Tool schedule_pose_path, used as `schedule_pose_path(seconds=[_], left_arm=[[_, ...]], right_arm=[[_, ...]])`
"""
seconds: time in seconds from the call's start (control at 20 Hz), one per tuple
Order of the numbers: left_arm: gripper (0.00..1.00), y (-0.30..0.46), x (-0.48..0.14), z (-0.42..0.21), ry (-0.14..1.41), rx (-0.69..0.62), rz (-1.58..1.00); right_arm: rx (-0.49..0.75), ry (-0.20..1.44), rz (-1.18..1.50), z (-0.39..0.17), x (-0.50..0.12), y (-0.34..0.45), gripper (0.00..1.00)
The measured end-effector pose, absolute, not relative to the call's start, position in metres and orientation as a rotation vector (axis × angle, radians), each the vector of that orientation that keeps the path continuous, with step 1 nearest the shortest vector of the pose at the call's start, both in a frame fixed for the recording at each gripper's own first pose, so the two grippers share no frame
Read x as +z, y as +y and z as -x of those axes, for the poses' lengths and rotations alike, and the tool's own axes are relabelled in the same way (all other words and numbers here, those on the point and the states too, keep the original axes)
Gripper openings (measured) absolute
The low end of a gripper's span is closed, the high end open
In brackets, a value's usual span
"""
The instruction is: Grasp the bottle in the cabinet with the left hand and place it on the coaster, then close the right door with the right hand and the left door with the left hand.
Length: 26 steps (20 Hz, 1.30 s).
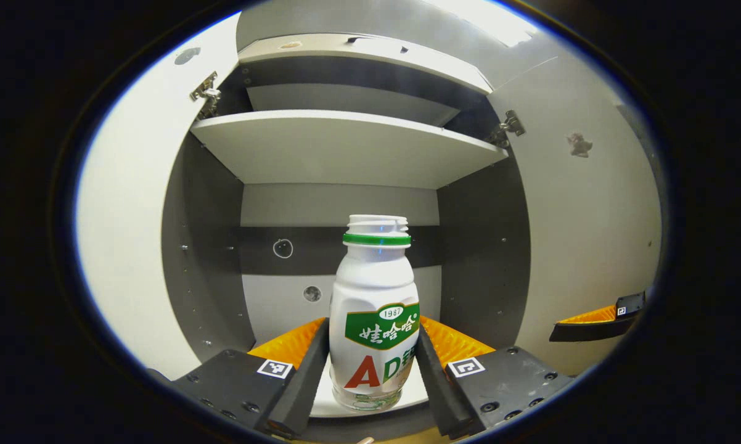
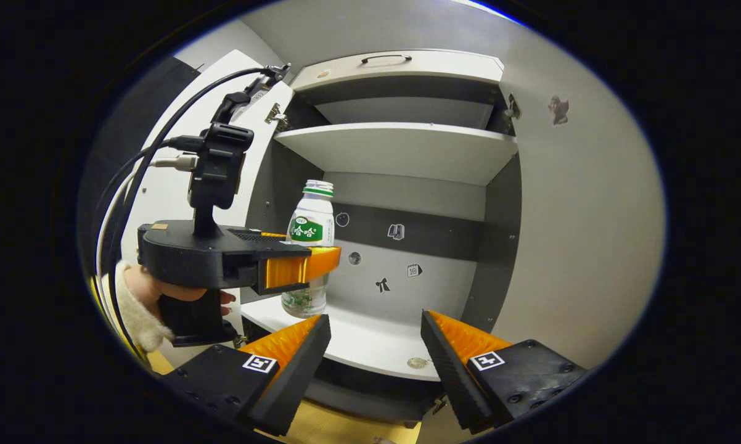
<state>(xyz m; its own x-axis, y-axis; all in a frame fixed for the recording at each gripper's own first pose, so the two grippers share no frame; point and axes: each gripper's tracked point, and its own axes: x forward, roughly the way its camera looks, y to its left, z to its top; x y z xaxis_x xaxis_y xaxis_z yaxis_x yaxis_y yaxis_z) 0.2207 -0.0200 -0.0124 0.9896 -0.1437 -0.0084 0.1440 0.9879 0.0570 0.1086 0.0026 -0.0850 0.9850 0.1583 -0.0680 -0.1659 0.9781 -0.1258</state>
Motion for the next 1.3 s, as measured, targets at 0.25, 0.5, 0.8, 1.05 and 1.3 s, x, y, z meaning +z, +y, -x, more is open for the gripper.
schedule_pose_path(seconds=[0.25, 0.5, 0.8, 1.05, 1.3], left_arm=[[0.76, -0.021, -0.022, -0.161, 0.027, -0.168, -0.041], [0.76, -0.027, -0.038, -0.103, 0.076, -0.214, -0.020], [0.76, -0.038, -0.058, -0.055, 0.105, -0.265, 0.008], [0.76, -0.065, -0.101, -0.028, 0.140, -0.330, 0.021], [0.75, -0.081, -0.153, -0.002, 0.154, -0.312, 0.008]], right_arm=[[0.114, 0.091, 0.145, -0.057, -0.087, 0.005, 0.98], [0.035, 0.109, 0.162, -0.008, -0.084, 0.002, 0.98], [-0.031, 0.083, 0.185, 0.035, -0.073, -0.006, 0.98], [-0.028, 0.081, 0.193, 0.037, -0.077, -0.016, 0.97], [-0.015, 0.117, 0.194, 0.036, -0.104, -0.036, 0.97]])
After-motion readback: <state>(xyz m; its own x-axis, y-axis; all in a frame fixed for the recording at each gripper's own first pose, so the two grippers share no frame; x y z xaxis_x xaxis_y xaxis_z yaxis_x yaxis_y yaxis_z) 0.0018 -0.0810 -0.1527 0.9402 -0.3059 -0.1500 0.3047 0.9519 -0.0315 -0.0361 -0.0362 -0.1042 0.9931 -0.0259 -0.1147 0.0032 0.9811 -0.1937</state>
